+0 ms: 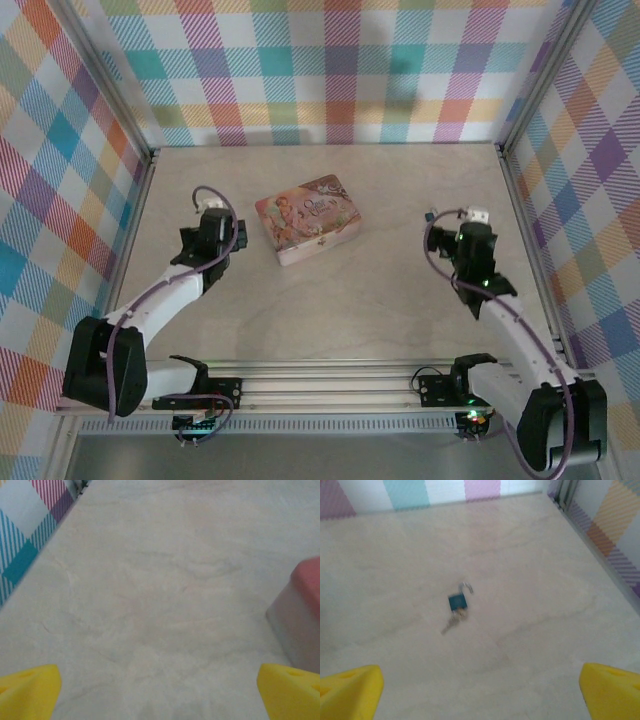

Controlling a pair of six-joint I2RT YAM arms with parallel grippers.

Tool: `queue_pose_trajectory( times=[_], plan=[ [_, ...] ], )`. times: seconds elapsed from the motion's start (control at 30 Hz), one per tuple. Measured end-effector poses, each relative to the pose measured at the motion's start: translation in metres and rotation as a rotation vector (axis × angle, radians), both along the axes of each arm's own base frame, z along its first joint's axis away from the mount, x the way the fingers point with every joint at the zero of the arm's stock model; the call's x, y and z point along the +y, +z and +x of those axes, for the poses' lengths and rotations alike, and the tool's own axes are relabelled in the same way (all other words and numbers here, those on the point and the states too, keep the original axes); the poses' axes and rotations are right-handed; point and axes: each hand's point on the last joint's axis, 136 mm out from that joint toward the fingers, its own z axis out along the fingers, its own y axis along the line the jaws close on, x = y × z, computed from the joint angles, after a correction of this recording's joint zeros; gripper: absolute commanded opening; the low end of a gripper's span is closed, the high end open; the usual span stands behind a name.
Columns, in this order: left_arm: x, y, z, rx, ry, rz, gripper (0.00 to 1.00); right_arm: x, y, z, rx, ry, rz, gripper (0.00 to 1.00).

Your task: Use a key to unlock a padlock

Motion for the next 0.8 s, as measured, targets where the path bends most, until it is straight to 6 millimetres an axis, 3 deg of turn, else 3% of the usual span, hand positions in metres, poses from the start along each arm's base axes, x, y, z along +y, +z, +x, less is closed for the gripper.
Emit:
queue_pose_trajectory(
  times=[0.1, 0.27, 0.4, 0.53, 0.7, 0.8],
  plan=[
    [0.006, -0.018, -0.010, -0.038, -0.013, -0.032, 1.00, -0.002, -0.025, -0.006, 0.034, 0.005, -0.030, 1.00],
    [0.009, -0.025, -0.011, -0.110, -0.034, -0.044, 1.00, 0.002, -0.023, 0.010, -0.049, 0.022, -0.028, 1.00],
    [0.014, -0.021, -0.006, -0.179, -0.018, -0.056, 1.00, 0.005, -0.038, 0.015, -0.074, 0.035, -0.027, 1.00],
    [0.016, -0.032, -0.013, -0.213, -0.020, -0.060, 1.00, 0.006, -0.054, 0.017, -0.075, 0.048, -0.027, 1.00],
    [0.010, -0.038, -0.012, -0.234, -0.078, -0.054, 1.00, 0.005, -0.052, 0.030, -0.134, 0.061, -0.029, 1.00],
    [0.008, -0.037, -0.006, -0.259, -0.107, -0.056, 1.00, 0.000, -0.063, 0.039, -0.133, 0.057, -0.020, 1.00]
  ],
)
